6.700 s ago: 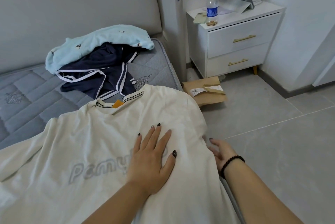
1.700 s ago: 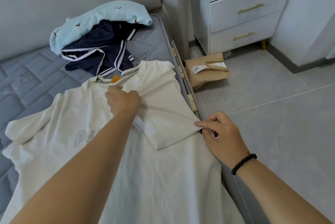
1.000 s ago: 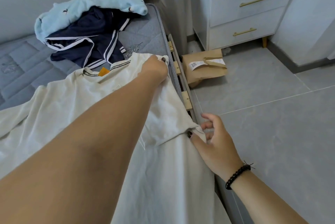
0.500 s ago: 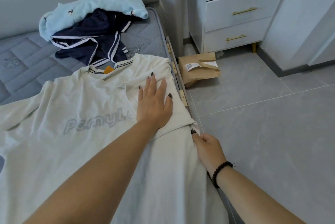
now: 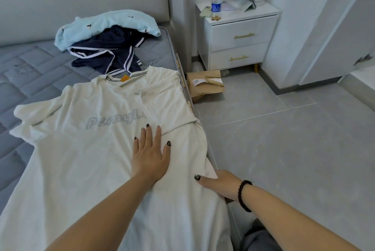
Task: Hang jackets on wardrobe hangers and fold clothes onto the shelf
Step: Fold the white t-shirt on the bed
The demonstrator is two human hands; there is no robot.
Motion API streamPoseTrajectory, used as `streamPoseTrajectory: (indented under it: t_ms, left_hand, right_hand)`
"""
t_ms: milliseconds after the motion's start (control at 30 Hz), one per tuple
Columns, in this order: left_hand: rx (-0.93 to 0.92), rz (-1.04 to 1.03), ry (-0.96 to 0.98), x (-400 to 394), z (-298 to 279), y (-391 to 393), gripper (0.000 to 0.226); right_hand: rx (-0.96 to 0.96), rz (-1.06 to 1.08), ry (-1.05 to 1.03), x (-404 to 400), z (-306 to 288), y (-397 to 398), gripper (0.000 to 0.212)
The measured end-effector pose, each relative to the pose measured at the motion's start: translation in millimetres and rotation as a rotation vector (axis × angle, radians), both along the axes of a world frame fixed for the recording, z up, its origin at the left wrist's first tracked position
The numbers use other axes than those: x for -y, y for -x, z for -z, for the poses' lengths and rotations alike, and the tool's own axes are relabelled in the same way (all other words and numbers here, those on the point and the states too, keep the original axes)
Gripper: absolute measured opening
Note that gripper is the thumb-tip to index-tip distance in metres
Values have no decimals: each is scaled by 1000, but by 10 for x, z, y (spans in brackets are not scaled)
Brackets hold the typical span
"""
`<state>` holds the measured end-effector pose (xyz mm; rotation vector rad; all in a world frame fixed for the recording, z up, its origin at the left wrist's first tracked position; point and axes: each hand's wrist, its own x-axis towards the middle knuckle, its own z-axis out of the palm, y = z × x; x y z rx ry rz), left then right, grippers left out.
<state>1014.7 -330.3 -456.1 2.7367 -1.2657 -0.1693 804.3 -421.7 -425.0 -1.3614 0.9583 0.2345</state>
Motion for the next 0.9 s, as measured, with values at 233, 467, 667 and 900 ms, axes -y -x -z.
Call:
streamPoseTrajectory:
  t_ms: [233,467,667,900]
  left_hand:
    - [7,-5,-41,-710,-37,508,78]
    - [-11,20,13,-1375,-68,989,74]
    - [-42,59,-94,-1840,-75,1279,67]
    - [-115,117,47,-2081,-158,1126,69]
  right_hand:
    - [-248,-202,-3,-364,-212,609,37]
    - [-432,-474,155,-702,-284,972,13]
    - [-502,-557,430,-866,-326,1063,14]
    - [-439,-397,946,-1178,-407,695,62]
